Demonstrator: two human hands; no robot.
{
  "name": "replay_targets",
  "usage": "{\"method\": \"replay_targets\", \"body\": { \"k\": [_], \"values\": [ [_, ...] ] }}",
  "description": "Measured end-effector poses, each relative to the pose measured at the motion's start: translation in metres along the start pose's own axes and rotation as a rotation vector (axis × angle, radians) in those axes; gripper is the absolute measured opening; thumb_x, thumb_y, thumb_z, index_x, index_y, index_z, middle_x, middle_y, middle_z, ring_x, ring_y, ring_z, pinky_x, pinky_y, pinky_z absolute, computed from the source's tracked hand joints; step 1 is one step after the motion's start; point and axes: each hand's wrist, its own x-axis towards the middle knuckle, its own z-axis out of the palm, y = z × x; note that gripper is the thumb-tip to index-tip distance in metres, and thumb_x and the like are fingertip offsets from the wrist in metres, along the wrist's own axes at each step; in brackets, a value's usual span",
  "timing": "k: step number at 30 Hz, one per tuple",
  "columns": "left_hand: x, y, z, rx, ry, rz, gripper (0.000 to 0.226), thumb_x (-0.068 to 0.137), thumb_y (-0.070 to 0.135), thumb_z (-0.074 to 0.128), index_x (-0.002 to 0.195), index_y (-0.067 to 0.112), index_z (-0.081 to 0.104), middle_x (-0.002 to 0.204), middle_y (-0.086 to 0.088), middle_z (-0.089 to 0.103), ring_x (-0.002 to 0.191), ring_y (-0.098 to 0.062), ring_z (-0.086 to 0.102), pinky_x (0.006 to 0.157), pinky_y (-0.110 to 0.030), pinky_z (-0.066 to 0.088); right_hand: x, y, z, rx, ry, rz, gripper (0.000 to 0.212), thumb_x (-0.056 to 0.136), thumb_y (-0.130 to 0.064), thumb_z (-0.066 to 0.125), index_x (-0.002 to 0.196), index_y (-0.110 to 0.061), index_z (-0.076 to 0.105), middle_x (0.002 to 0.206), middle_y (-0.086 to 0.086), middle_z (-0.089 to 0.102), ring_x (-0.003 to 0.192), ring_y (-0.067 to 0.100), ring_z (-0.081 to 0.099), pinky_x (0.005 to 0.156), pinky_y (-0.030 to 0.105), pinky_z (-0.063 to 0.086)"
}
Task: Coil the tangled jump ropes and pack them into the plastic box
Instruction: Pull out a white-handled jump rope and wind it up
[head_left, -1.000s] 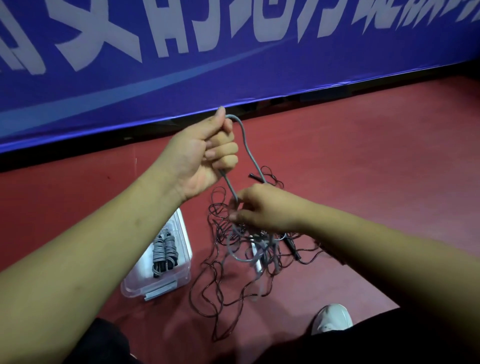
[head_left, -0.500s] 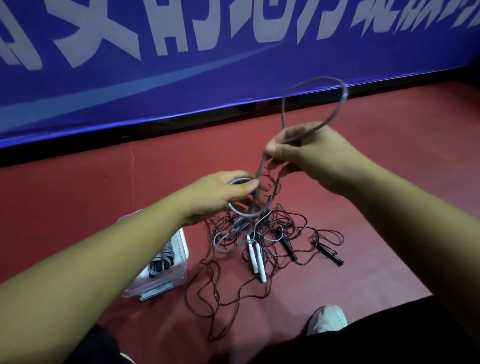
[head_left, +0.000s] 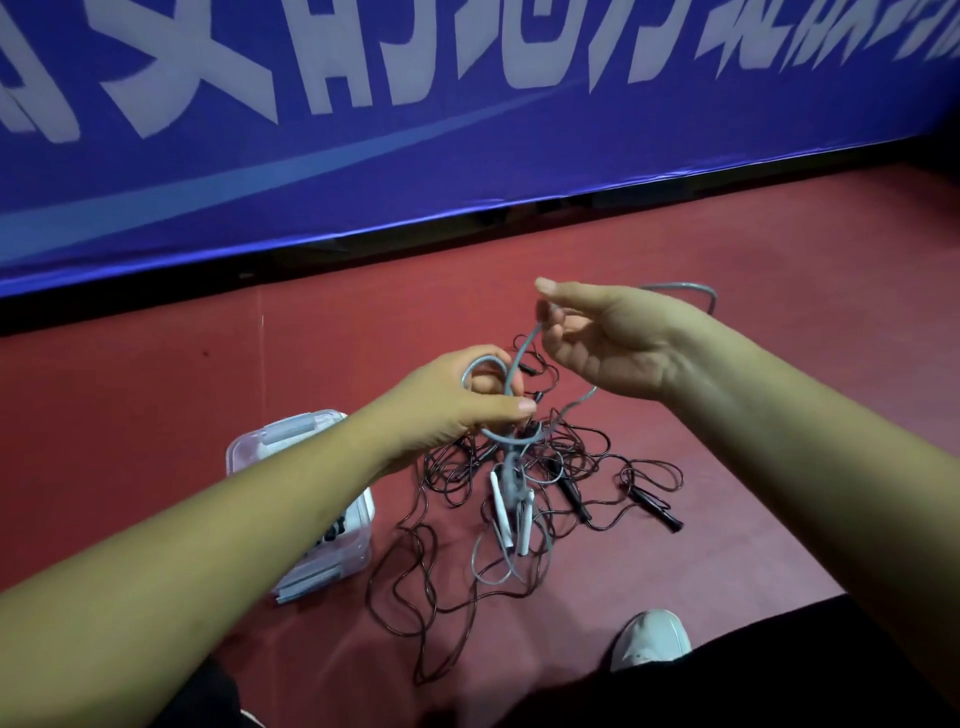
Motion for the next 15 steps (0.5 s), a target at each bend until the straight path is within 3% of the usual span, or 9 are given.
{"method": "replay_targets", "body": {
  "k": [2,5,7,9,11,12,15],
  "values": [
    [0.002,0.002,-0.002,-0.013,0.084,-0.003,0.013,0.085,0.006,0.073,0.086,0.014,0.063,0.074,-0.003,0.071,0.07,-0.012,0.066,0.072,-0.026,0.048,0.0,0.0,0.001,-0.106,-0.055,-0.041,0.017,0.067,-0.009,0.074,0.077,-0.011,0.06,0.073,0.002,0.056,0.064,0.007,0.049,0.053,0.013,0.049],
    [0.005,0.008,-0.009,-0.273,0.21,-0.034,0.012,0.086,0.001,0.067,0.084,0.011,0.061,0.071,-0.006,0.071,0.064,-0.015,0.067,0.062,-0.025,0.054,0.003,0.006,-0.003,-0.313,-0.089,-0.108,0.029,0.059,-0.018,0.082,0.084,-0.01,0.069,0.084,0.005,0.053,0.072,0.012,0.047,0.061,0.02,0.05],
    [0.006,0.013,-0.015,-0.425,0.298,-0.047,0.012,0.087,0.002,0.066,0.084,0.012,0.06,0.073,-0.007,0.072,0.065,-0.016,0.068,0.063,-0.025,0.057,0.002,0.016,-0.008,-0.436,-0.169,-0.051,0.039,0.063,-0.028,0.08,0.095,-0.01,0.068,0.098,0.011,0.058,0.084,0.018,0.053,0.082,0.028,0.052],
    [0.006,0.016,-0.021,-0.499,0.333,-0.035,0.011,0.088,0.003,0.064,0.085,0.012,0.058,0.073,-0.008,0.072,0.065,-0.016,0.069,0.063,-0.025,0.058,-0.001,0.028,-0.013,-0.846,-0.263,-0.054,0.04,0.078,-0.04,0.072,0.103,-0.009,0.069,0.103,0.012,0.067,0.094,0.022,0.057,0.104,0.039,0.046],
    [0.006,0.018,-0.026,-0.515,0.371,-0.048,0.011,0.09,0.003,0.063,0.085,0.011,0.058,0.071,-0.008,0.072,0.063,-0.016,0.069,0.06,-0.024,0.057,-0.003,0.035,-0.013,-1.244,-0.344,-0.161,0.038,0.09,-0.049,0.062,0.097,-0.013,0.073,0.098,0.009,0.075,0.09,0.022,0.065,0.101,0.046,0.047],
    [0.007,0.018,-0.03,-0.506,0.403,-0.061,0.012,0.09,0.003,0.062,0.084,0.011,0.057,0.068,-0.007,0.072,0.061,-0.016,0.068,0.059,-0.024,0.056,-0.003,0.036,-0.011,-1.31,-0.369,-0.219,0.037,0.095,-0.048,0.057,0.092,-0.014,0.073,0.092,0.008,0.076,0.083,0.021,0.066,0.096,0.048,0.049],
    [0.011,0.017,-0.04,-0.483,0.5,-0.081,0.016,0.093,0.003,0.059,0.081,0.012,0.055,0.059,-0.003,0.068,0.055,-0.013,0.065,0.064,-0.029,0.052,-0.009,0.025,-0.006,-1.164,-0.368,-0.279,0.036,0.103,-0.033,0.048,0.089,-0.008,0.07,0.081,0.011,0.074,0.075,0.023,0.068,0.085,0.045,0.056]
  ]
}}
